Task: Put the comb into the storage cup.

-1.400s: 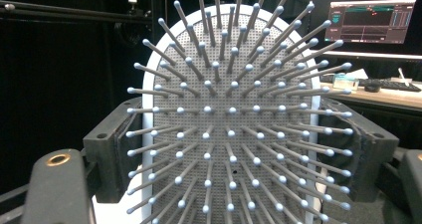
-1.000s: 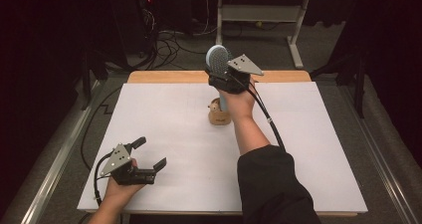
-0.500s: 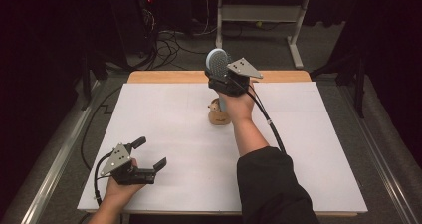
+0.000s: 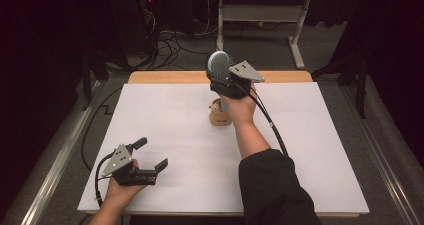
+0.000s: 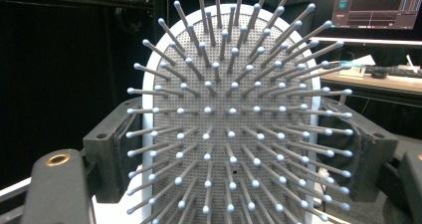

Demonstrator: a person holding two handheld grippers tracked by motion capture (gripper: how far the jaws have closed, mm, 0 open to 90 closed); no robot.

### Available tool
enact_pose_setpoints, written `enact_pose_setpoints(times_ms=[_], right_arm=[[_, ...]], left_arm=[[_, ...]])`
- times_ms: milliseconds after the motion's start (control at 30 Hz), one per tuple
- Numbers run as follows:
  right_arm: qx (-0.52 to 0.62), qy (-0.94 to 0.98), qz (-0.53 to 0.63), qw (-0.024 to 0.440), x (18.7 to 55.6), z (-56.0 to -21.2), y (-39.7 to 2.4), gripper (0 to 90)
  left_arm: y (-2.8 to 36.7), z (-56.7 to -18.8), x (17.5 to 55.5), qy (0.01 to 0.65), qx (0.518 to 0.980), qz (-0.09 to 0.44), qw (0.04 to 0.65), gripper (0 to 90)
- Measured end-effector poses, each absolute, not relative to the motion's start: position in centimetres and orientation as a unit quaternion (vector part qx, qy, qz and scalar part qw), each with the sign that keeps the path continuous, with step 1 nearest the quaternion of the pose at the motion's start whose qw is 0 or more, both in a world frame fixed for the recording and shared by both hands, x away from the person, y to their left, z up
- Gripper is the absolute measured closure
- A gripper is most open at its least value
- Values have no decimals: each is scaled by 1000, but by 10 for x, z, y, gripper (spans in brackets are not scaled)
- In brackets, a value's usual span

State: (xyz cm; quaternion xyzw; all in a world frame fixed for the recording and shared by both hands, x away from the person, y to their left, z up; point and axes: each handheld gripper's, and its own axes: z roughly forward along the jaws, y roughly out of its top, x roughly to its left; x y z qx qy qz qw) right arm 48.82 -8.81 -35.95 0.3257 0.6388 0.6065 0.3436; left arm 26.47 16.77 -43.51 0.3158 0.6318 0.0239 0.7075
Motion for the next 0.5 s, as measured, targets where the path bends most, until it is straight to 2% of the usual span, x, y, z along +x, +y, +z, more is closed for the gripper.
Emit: enact_pose_setpoints(times_ms=[500], right_arm=[[334, 643, 600, 340, 492, -367, -89, 206]], left_arm=[[168, -435, 265, 633, 315, 25, 707, 1]])
